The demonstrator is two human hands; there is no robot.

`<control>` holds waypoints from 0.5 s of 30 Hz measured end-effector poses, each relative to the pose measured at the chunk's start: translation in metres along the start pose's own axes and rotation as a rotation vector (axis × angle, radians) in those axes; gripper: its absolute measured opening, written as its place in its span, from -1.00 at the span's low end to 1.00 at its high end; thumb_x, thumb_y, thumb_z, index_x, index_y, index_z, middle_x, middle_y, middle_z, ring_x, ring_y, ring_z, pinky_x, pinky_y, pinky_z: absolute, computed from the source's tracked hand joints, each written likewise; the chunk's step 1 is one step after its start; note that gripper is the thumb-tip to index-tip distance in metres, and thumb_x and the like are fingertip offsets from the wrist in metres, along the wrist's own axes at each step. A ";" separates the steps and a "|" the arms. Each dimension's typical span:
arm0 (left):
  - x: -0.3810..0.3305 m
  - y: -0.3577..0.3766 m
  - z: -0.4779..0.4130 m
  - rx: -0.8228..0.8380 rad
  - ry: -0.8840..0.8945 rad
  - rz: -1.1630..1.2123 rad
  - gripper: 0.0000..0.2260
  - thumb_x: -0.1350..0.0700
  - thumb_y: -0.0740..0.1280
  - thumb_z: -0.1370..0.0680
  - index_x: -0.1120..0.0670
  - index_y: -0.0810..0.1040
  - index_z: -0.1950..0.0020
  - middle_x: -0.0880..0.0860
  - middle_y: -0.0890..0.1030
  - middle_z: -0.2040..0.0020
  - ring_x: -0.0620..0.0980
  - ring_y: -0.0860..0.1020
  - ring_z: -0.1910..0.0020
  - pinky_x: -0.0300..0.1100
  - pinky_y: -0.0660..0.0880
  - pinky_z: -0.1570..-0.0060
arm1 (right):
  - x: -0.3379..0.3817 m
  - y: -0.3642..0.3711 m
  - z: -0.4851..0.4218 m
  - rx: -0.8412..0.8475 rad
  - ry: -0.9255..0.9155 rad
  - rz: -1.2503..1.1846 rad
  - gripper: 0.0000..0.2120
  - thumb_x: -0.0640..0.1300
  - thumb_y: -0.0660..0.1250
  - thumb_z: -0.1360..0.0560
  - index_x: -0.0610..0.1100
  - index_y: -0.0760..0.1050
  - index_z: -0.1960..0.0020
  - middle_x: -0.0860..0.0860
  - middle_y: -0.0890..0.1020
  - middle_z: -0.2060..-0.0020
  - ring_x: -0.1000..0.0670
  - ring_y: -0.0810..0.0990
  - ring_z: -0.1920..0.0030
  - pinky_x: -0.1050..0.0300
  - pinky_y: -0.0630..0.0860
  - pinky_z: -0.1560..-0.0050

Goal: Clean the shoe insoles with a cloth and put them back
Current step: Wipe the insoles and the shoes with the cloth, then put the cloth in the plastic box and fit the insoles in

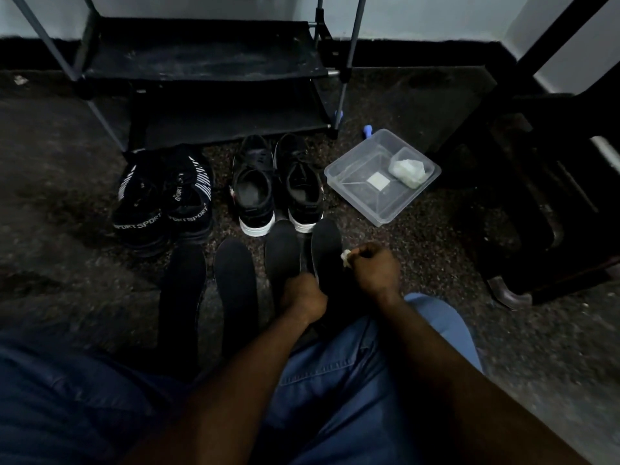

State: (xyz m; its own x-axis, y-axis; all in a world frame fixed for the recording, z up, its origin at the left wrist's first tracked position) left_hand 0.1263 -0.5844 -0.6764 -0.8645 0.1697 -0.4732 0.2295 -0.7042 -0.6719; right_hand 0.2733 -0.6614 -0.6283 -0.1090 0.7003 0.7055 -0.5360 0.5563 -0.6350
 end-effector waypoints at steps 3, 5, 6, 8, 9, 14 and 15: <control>0.001 -0.005 0.003 -0.060 -0.028 -0.047 -0.46 -0.03 0.52 -0.45 0.03 0.48 -0.38 0.17 0.67 -0.17 0.22 0.68 -0.08 0.04 0.65 -0.03 | -0.002 0.005 -0.004 0.022 0.024 -0.142 -0.93 -0.12 0.48 -0.49 -0.04 0.68 0.17 0.00 0.73 0.22 0.02 0.68 0.13 0.23 0.50 0.08; -0.001 -0.015 0.007 -0.148 -0.019 -0.117 -0.42 -0.07 0.49 -0.46 0.02 0.37 -0.40 0.17 0.63 -0.19 0.25 0.63 -0.16 0.04 0.61 -0.09 | -0.003 0.009 -0.006 0.049 0.018 -0.213 -0.93 -0.14 0.52 -0.47 -0.10 0.69 0.19 0.02 0.72 0.29 0.07 0.67 0.23 0.21 0.53 0.12; -0.003 -0.018 0.006 -0.200 -0.005 -0.091 -0.51 -0.07 0.47 -0.48 0.02 0.39 -0.33 0.16 0.63 -0.17 0.25 0.62 -0.15 0.04 0.60 -0.09 | -0.004 0.011 -0.007 0.056 0.015 -0.238 -0.93 -0.15 0.53 -0.46 -0.10 0.69 0.19 0.03 0.72 0.31 0.09 0.65 0.26 0.19 0.55 0.12; -0.010 -0.024 0.003 -0.244 0.050 0.165 -0.76 -0.05 0.41 -0.52 -0.05 0.48 -0.13 0.14 0.66 -0.08 0.23 0.66 -0.04 0.04 0.61 -0.04 | -0.005 0.012 -0.008 0.066 0.015 -0.281 -0.89 -0.15 0.56 -0.46 -0.07 0.65 0.20 0.08 0.70 0.33 0.13 0.62 0.31 0.21 0.55 0.16; -0.014 -0.024 0.001 -0.220 0.074 0.362 -0.84 -0.06 0.39 -0.54 -0.05 0.51 -0.05 0.14 0.68 -0.03 0.20 0.67 0.06 0.04 0.63 0.00 | -0.005 0.013 -0.007 0.077 0.011 -0.298 -0.87 -0.15 0.57 -0.45 -0.05 0.63 0.19 0.08 0.69 0.33 0.14 0.61 0.32 0.23 0.54 0.19; -0.031 -0.024 -0.005 0.000 0.063 0.864 -0.85 0.13 0.33 -0.67 0.17 0.57 -0.18 0.18 0.64 0.01 -0.01 0.50 0.30 -0.24 0.50 0.35 | -0.003 0.017 -0.006 0.153 -0.047 -0.386 -0.89 -0.22 0.54 -0.48 -0.07 0.64 0.10 -0.07 0.74 0.21 0.03 0.66 0.23 0.01 0.62 0.07; -0.032 -0.026 -0.005 0.004 0.070 0.875 -0.82 0.18 0.36 -0.64 0.22 0.57 -0.21 0.18 0.63 0.02 -0.04 0.50 0.31 -0.31 0.49 0.38 | -0.003 0.017 -0.005 0.163 -0.053 -0.402 -0.87 -0.26 0.52 -0.48 -0.07 0.63 0.09 -0.07 0.74 0.21 0.03 0.66 0.22 0.02 0.61 0.07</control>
State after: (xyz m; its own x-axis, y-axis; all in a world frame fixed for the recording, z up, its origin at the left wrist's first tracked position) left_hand 0.1501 -0.5678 -0.6462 -0.3498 -0.3904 -0.8516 0.7952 -0.6043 -0.0496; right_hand 0.2688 -0.6514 -0.6427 0.0952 0.4163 0.9042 -0.6692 0.6992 -0.2515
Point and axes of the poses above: each hand's wrist, its own z-axis away from the middle knuckle, its own y-axis out of the palm, x = y × z, the point moved 5 cm from there along -z, towards the middle knuckle
